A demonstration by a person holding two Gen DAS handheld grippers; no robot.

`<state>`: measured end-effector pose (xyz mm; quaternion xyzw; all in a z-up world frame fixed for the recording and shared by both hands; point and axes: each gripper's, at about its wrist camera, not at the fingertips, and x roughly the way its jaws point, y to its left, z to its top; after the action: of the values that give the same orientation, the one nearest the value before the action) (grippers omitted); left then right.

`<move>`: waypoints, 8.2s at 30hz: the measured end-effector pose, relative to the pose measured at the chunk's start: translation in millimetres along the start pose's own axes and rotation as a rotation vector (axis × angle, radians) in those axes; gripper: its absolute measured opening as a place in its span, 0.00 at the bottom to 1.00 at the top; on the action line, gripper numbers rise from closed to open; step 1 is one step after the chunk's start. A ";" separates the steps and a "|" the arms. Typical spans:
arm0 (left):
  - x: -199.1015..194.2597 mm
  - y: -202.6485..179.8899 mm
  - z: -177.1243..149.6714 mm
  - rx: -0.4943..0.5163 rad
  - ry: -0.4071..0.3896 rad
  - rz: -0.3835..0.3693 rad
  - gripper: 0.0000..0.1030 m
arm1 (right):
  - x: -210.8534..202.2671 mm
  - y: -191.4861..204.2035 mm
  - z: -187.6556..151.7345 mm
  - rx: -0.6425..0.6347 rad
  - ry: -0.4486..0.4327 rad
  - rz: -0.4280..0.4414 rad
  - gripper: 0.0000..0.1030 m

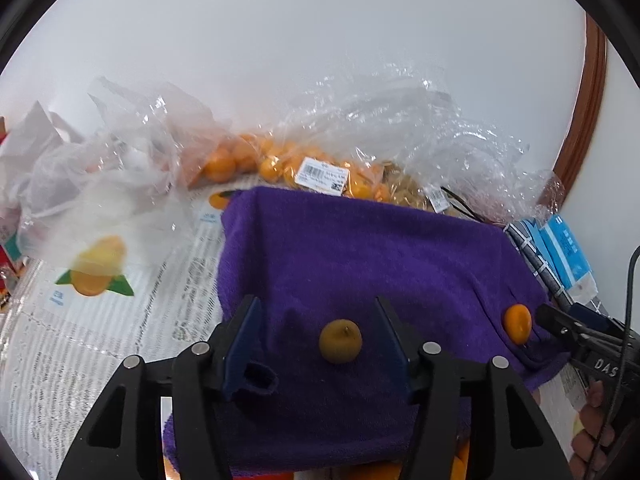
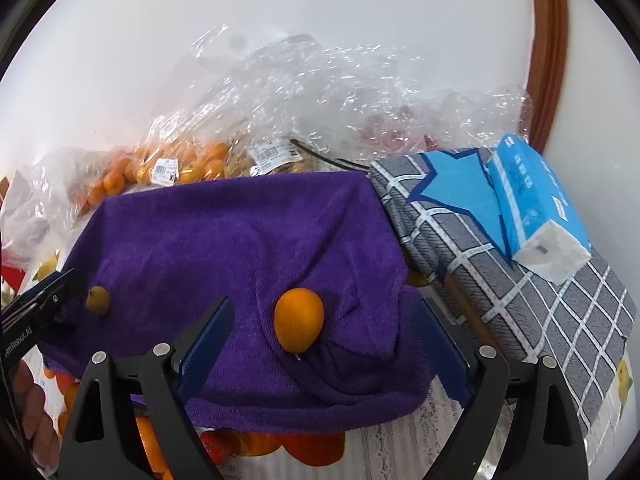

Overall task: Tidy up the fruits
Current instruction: 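Open both tools to drop the fruits onto the purple towel, then grasp a large tangerine with the right tool from the fruit row, then grasp an orange with the left tool while the right tool lifts the tangerine, then carry both fruits over the purple towel and open both tools, then grasp a large tangerine with the right tool while the left tool grasps an orange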

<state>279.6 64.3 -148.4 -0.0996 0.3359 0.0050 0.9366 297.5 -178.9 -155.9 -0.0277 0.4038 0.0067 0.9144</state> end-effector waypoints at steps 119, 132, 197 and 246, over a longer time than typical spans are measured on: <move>-78.3 46.7 -90.9 -0.184 0.109 -0.329 0.29 | -74.5 10.5 -124.2 0.015 0.010 0.166 0.41; -98.9 57.9 -89.0 -0.220 0.031 -0.371 0.29 | -106.7 -9.9 -126.5 0.033 0.019 0.112 0.41; -8.0 -12.9 -19.8 -0.035 0.082 -0.245 0.29 | 1.8 -1.1 -36.0 0.001 0.016 0.086 0.42; -83.8 13.2 -18.2 0.060 0.029 -0.176 0.46 | -85.9 35.8 -81.2 -0.007 -0.004 0.107 0.59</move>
<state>202.3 78.6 -111.7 -0.1010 0.3392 -0.0889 0.9310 178.5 -146.8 -148.6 -0.0093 0.4027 0.0569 0.9135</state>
